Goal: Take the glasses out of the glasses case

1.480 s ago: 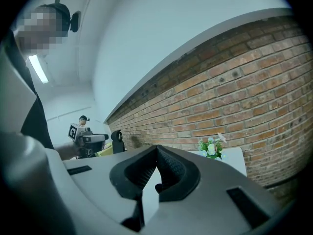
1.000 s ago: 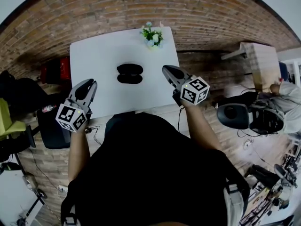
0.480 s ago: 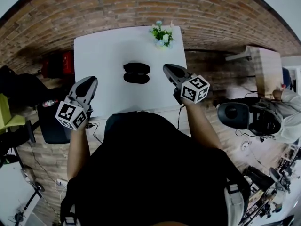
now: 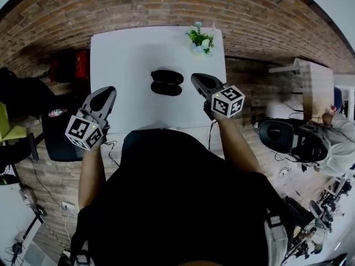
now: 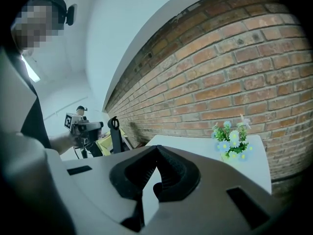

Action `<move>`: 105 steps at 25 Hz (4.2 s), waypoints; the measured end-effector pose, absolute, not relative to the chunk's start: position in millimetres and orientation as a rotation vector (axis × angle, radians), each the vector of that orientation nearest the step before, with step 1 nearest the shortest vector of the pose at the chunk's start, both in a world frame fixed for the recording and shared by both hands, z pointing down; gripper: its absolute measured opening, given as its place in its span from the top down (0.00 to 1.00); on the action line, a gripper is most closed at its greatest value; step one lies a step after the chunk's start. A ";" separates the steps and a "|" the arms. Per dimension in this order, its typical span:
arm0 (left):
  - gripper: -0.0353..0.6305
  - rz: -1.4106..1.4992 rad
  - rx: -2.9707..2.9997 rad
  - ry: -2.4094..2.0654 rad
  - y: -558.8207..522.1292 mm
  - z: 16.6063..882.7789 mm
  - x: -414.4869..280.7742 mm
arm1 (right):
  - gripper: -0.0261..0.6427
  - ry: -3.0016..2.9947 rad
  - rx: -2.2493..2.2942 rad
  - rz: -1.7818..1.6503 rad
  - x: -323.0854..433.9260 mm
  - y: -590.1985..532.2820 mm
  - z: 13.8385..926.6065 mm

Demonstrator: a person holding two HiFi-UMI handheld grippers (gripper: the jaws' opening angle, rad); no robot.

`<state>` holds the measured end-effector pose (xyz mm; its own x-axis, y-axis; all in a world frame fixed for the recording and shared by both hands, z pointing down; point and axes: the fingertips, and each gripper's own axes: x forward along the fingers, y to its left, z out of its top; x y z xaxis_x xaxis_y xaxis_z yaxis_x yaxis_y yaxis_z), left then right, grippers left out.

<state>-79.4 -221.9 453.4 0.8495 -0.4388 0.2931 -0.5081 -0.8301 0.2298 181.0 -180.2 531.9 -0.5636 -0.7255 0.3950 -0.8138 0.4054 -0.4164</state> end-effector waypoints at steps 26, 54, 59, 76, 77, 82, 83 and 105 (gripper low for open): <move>0.90 0.359 2.609 -0.768 -245.0 492.0 -116.5 | 0.91 -2.320 1.142 0.839 136.2 -208.1 626.2; 0.90 0.404 2.515 -0.831 -252.0 537.2 -155.2 | 0.80 -2.128 0.860 0.695 110.7 -211.1 730.6; 0.90 0.407 2.498 -0.832 -253.1 542.4 -156.4 | 0.79 -2.114 0.828 0.677 108.2 -212.2 748.0; 0.90 0.421 2.437 -0.877 -253.1 556.7 -165.6 | 0.79 -1.961 0.644 0.634 109.2 -212.2 803.4; 0.90 0.421 2.436 -0.879 -253.2 557.6 -166.2 | 0.79 -1.956 0.637 0.632 110.1 -212.4 805.7; 0.90 0.421 2.417 -0.896 -253.8 562.8 -170.7 | 0.79 -1.943 0.608 0.629 111.4 -214.4 813.9; 0.90 0.422 2.415 -0.898 -253.3 563.8 -171.3 | 0.79 -1.943 0.602 0.630 111.3 -214.7 814.7; 0.90 0.423 2.393 -0.905 -246.5 567.7 -175.2 | 0.83 -1.916 0.450 0.617 100.7 -214.8 820.8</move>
